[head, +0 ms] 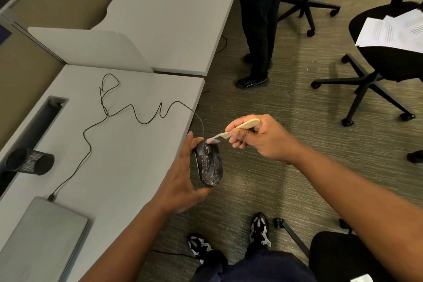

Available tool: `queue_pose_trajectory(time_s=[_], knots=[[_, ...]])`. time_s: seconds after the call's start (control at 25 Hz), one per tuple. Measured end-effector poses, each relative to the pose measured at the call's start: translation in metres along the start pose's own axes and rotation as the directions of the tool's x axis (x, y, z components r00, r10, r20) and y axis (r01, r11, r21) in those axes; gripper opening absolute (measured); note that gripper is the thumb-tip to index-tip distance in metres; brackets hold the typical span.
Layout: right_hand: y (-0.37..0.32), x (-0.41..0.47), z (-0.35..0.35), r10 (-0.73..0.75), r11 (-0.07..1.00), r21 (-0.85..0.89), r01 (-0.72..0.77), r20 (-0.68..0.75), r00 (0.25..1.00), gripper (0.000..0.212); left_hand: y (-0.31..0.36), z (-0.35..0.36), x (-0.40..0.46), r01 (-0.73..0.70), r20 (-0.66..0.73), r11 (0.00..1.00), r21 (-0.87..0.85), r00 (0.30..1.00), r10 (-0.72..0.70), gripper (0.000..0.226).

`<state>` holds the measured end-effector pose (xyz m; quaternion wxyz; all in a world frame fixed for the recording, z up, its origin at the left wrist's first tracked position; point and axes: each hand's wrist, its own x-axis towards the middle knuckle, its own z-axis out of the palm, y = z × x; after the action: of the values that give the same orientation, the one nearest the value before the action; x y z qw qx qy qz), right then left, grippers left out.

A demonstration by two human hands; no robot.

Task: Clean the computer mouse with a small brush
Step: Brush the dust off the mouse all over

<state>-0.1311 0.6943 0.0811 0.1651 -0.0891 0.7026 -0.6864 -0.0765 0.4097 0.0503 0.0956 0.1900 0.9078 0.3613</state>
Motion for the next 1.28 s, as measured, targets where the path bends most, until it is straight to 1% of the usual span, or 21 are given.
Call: queue_pose_trajectory(time_s=[0.08, 0.16, 0.24, 0.36, 0.48, 0.52, 0.64, 0.72, 0.8, 0.88, 0.96, 1.04, 1.12, 1.2, 1.28], knots=[[0.001, 0.0, -0.001, 0.013, 0.999, -0.042, -0.013, -0.004, 1.0, 0.013, 0.001, 0.001, -0.002, -0.002, -0.011, 1.0, -0.008, 1.0, 0.002, 0.138], [0.0, 0.0, -0.001, -0.002, 1.0, -0.023, 0.001, -0.022, 1.0, 0.015, 0.0, 0.003, -0.003, 0.006, -0.009, 1.0, -0.012, 1.0, -0.006, 0.138], [0.001, -0.002, 0.001, -0.002, 1.0, -0.003, 0.002, -0.004, 1.0, 0.019, 0.0, 0.004, -0.003, 0.006, -0.008, 1.0, -0.019, 1.0, -0.006, 0.138], [0.006, -0.004, 0.002, 0.026, 0.999, -0.047, -0.027, -0.026, 0.999, 0.014, 0.003, 0.005, -0.002, 0.005, -0.019, 0.999, -0.04, 1.0, -0.006, 0.136], [0.007, -0.007, 0.003, 0.021, 0.998, 0.066, -0.018, -0.04, 0.999, 0.025, 0.002, 0.004, 0.0, 0.011, -0.026, 0.998, -0.062, 1.0, -0.012, 0.137], [0.009, -0.008, 0.004, 0.021, 0.997, 0.08, -0.018, -0.036, 0.999, 0.026, 0.002, 0.004, 0.001, 0.013, -0.029, 0.997, -0.076, 0.999, -0.015, 0.137], [0.016, -0.011, 0.006, 0.04, 0.997, 0.063, -0.034, -0.088, 0.995, 0.015, -0.001, 0.006, 0.001, 0.013, -0.05, 0.991, -0.13, 0.999, -0.019, 0.14], [0.018, -0.012, 0.005, 0.029, 0.991, 0.13, -0.013, -0.123, 0.992, 0.016, -0.001, 0.007, 0.003, -0.001, -0.049, 0.99, -0.144, 0.999, -0.006, 0.141], [0.018, -0.013, 0.006, 0.01, 0.986, 0.167, 0.007, -0.101, 0.995, 0.013, -0.001, 0.007, 0.005, -0.014, -0.047, 0.989, -0.148, 0.999, 0.007, 0.143], [0.021, -0.014, 0.006, 0.012, 0.995, 0.103, -0.003, -0.093, 0.996, 0.008, -0.002, 0.006, 0.006, -0.024, -0.061, 0.987, -0.157, 0.998, 0.014, 0.144], [0.022, -0.015, 0.005, 0.028, 0.998, 0.067, -0.018, -0.14, 0.99, 0.011, -0.002, 0.005, 0.007, -0.033, -0.072, 0.987, -0.159, 0.997, 0.022, 0.145], [0.02, -0.015, 0.005, 0.003, 0.991, 0.131, 0.018, -0.158, 0.987, 0.01, -0.002, 0.006, 0.007, -0.038, -0.073, 0.987, -0.156, 0.997, 0.026, 0.146], [0.018, -0.015, 0.008, -0.027, 0.986, 0.16, 0.047, -0.124, 0.992, 0.013, -0.002, 0.007, 0.007, -0.041, -0.073, 0.988, -0.149, 0.997, 0.03, 0.147], [0.02, -0.015, 0.008, -0.001, 0.996, 0.091, 0.011, -0.103, 0.995, 0.01, -0.003, 0.007, 0.007, -0.037, -0.073, 0.987, -0.154, 0.997, 0.025, 0.148], [0.022, -0.015, 0.006, 0.018, 0.999, 0.053, -0.011, -0.129, 0.991, 0.012, -0.003, 0.006, 0.006, -0.032, -0.073, 0.986, -0.162, 0.997, 0.02, 0.147]])
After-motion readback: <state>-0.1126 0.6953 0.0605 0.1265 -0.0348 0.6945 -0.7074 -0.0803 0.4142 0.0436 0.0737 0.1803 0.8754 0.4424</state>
